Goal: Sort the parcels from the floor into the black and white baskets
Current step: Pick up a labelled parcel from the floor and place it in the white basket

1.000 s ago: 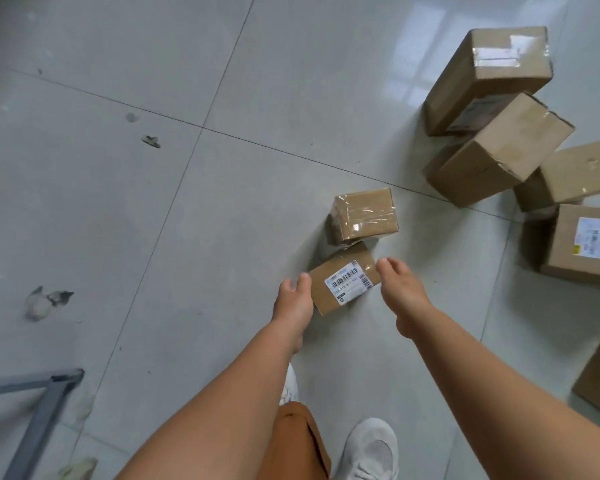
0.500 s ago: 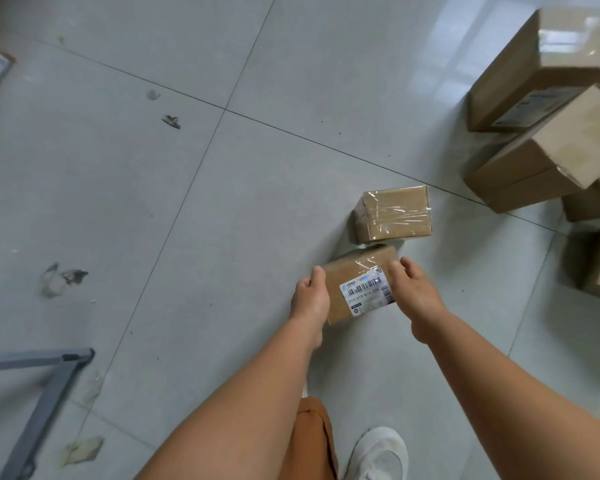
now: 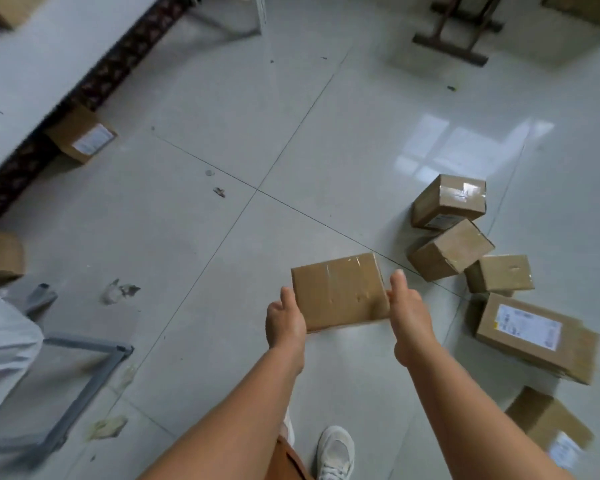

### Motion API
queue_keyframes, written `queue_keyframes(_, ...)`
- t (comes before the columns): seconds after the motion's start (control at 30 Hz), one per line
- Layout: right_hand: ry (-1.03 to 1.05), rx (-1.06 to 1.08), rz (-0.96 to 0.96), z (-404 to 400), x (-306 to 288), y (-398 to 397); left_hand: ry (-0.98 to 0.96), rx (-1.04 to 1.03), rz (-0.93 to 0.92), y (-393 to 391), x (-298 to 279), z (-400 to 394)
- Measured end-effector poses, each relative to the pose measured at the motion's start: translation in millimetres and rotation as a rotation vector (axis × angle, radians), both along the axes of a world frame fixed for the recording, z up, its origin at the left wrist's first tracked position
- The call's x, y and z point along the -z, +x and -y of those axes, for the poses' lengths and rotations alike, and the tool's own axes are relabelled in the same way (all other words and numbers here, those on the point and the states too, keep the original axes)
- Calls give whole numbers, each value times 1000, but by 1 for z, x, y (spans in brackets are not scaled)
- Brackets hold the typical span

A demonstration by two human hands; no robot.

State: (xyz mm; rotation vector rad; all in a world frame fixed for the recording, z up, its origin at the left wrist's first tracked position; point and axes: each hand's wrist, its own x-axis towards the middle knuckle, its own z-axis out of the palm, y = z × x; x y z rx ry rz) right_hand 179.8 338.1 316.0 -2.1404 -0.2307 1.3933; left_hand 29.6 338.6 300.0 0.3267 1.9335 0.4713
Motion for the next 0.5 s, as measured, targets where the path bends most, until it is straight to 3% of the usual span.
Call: queue_keyframes(0.5, 308, 36, -25, 32, -204, -33, 348, -256, 102, -20, -217, 43)
